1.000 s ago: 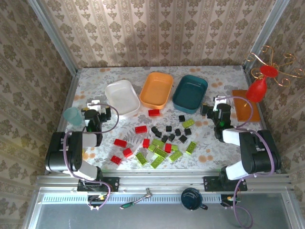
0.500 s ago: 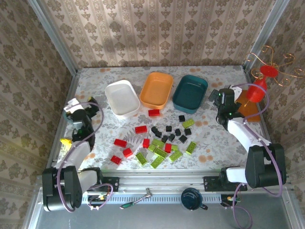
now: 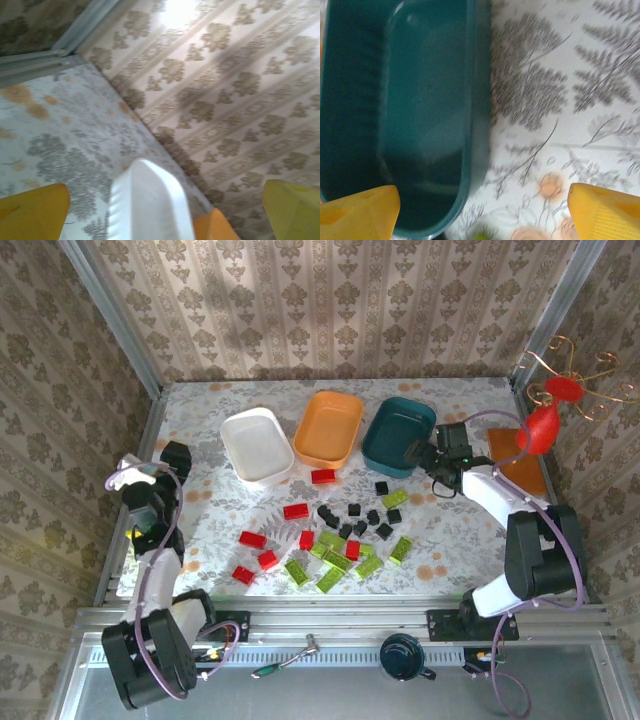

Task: Sort the legos into containers by color
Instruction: Move the container to the center of the table.

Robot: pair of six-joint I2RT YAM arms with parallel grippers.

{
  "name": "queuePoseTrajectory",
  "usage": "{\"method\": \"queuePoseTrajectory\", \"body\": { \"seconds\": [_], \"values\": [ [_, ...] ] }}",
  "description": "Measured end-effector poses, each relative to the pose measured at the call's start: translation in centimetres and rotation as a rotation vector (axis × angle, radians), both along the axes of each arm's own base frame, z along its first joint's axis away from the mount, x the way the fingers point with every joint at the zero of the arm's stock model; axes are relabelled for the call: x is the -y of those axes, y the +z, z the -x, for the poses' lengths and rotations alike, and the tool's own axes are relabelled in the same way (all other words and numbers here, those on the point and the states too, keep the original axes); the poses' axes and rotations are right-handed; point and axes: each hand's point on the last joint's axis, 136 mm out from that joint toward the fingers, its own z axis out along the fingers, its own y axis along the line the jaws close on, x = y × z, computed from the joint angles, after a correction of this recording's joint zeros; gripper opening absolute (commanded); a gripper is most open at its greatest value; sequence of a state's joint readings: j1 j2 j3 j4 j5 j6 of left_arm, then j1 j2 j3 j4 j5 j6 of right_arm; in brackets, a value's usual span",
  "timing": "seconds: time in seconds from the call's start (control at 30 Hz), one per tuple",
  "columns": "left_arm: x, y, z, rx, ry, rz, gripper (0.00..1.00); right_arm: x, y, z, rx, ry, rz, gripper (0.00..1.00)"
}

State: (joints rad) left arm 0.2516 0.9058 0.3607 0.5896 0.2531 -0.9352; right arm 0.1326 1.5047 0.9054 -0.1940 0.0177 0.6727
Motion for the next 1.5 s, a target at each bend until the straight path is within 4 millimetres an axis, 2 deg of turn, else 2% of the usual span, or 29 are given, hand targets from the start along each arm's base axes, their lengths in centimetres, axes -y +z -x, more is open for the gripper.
{"method": "queuePoseTrajectory", "body": {
  "seconds": [0.1,0.23,0.33,0.4,0.43,0.5,0.57,0.73,0.9,1.0,1.13,1.37,1.5],
  "values": [
    [2.2,1.8,0.8,0.011,-0.073,-0.017,1.0,-1.9,-0.4,1.2,-0.022,0.048,0.018,0.89],
    [6.9,4.3,3.0,0.034,-0.194,-0.111,1.0,-3.6,-1.2,4.6,-0.048,0.098,0.048,0.89],
    [9.0,4.9,4.9,0.06,-0.245,-0.155,1.0,-3.2,-1.2,5.8,-0.061,0.082,0.066,0.92],
    [9.0,4.7,5.8,0.082,-0.238,-0.156,1.0,-2.4,-1.0,5.7,-0.057,0.041,0.081,0.93],
    [8.9,4.2,6.0,0.084,-0.228,-0.15,1.0,-2.1,-0.9,5.6,-0.054,0.019,0.082,1.0],
    [8.6,3.0,6.3,0.069,-0.217,-0.126,1.0,-1.5,-0.7,5.3,-0.049,-0.012,0.075,1.0],
    [8.5,2.1,6.4,0.048,-0.213,-0.092,1.0,-0.9,-0.6,4.1,-0.056,-0.045,0.066,0.98],
    [8.4,2.4,6.4,0.05,-0.24,-0.056,1.0,-1.2,-0.8,-0.9,-0.079,-0.055,0.043,0.84],
    [9.7,3.1,6.5,0.057,-0.329,-0.054,1.0,-2.0,-2.6,-3.2,-0.142,-0.005,0.043,0.65],
    [10.6,2.9,6.4,0.034,-0.382,-0.048,1.0,-2.2,-3.7,-3.2,-0.182,0.021,0.054,0.54],
    [11.4,1.8,6.5,-0.022,-0.428,-0.052,0.96,-2.1,-4.6,-2.2,-0.241,0.057,0.08,0.44],
    [13.0,0.0,7.5,-0.117,-0.504,-0.105,0.95,-1.8,-5.0,-0.5,-0.322,0.136,0.136,0.38],
    [13.4,-0.9,7.8,-0.152,-0.517,-0.114,0.95,-1.6,-5.2,0.5,-0.359,0.17,0.163,0.37]
  ]
}}
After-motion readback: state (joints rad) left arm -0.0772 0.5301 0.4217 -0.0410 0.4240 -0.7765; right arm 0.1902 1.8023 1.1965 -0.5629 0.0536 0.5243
